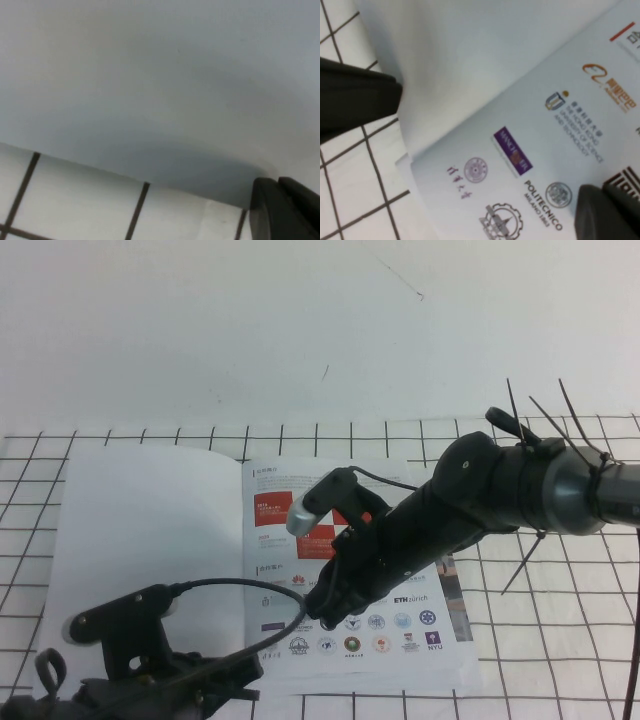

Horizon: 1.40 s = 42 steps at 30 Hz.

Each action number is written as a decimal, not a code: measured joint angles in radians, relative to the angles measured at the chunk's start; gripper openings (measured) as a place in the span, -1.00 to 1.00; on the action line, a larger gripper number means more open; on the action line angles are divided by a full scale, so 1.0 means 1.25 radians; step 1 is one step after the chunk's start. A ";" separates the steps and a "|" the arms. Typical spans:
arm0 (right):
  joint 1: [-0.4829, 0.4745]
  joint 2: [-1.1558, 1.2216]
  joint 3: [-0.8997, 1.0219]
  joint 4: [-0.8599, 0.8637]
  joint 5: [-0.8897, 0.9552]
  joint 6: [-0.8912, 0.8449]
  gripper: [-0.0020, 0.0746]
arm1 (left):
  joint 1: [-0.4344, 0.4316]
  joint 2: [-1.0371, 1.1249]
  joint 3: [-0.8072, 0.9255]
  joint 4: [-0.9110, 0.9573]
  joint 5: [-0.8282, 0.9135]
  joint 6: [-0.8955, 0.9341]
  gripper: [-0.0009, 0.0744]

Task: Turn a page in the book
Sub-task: Open the closed book

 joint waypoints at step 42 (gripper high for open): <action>-0.008 -0.018 0.001 -0.281 -0.083 0.311 -0.95 | 0.216 0.108 -0.194 0.000 0.147 0.391 -0.98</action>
